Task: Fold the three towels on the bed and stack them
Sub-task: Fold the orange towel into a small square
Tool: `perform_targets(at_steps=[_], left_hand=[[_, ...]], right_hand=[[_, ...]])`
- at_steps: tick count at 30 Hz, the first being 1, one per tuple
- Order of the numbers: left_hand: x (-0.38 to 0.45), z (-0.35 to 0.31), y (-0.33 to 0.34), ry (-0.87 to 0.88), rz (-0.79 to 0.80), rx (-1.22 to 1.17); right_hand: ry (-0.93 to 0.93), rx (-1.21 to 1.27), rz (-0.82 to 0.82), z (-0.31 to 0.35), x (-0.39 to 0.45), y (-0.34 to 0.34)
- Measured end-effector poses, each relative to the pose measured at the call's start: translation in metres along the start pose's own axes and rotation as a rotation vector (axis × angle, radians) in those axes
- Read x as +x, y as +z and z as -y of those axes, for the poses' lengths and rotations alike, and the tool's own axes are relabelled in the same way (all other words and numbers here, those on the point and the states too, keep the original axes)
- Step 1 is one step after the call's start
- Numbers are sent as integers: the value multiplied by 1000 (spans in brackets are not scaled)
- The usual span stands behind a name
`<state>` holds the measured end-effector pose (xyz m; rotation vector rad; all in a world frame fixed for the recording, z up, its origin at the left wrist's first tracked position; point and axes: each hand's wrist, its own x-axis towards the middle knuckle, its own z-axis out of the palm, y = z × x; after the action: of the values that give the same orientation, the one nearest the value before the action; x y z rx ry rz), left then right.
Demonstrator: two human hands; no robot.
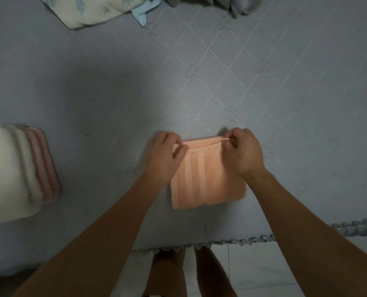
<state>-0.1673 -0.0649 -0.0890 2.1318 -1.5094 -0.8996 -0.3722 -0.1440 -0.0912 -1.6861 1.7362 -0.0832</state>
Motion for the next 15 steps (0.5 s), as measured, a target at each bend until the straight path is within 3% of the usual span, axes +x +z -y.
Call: perform_targets(at_steps=[3,8,12,15], left_hand=[[-5,1,-1,49,70,73],[-7,3,-2,112,-33,44],[-2,13,14,-70,-59,11],[-7,15,27,-298,-90,-182]], right_hand=[[23,31,-29,1,-5,3],[-32,67,-82,-6,-16,-2],[175,160,-111,-9,-15,8],[363,275,-78,-12,-22,16]])
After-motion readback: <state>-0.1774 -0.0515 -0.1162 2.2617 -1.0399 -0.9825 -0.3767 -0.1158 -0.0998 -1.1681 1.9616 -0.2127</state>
